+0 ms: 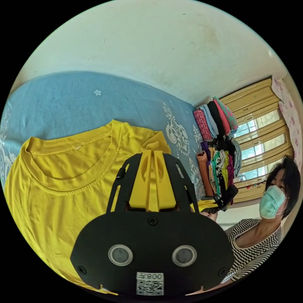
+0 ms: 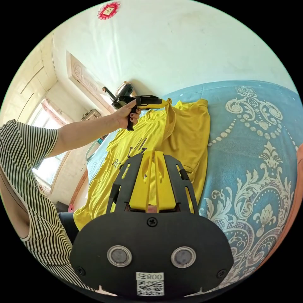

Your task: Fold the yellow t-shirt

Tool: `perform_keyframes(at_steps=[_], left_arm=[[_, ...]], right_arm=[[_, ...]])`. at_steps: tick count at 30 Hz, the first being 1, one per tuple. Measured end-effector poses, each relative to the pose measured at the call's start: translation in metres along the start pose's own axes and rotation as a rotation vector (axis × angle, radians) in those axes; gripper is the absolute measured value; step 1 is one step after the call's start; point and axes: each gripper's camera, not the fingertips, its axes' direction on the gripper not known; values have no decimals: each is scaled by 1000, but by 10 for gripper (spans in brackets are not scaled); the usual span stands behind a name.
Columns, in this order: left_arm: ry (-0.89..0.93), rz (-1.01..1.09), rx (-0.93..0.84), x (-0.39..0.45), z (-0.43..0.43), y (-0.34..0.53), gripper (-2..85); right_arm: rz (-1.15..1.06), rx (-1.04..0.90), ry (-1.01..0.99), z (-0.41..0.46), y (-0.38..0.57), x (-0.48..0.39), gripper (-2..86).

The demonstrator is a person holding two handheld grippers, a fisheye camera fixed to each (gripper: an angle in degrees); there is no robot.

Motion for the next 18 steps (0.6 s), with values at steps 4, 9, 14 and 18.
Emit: perform_keyframes(at_steps=[4, 9, 14, 18], left_arm=[[32, -48, -10, -58, 4, 22, 20], [41, -87, -3, -99, 1, 48, 24], [-29, -101, -20, -123, -12, 68, 28], [-22, -67, 12, -120, -20, 73, 29]], right_arm=[[-21, -90, 1, 25, -12, 1, 22], [-40, -181, -9, 52, -26, -1, 28], [-38, -255, -29, 76, -36, 3, 36], [-34, -296, -110, 85, -40, 9, 36]])
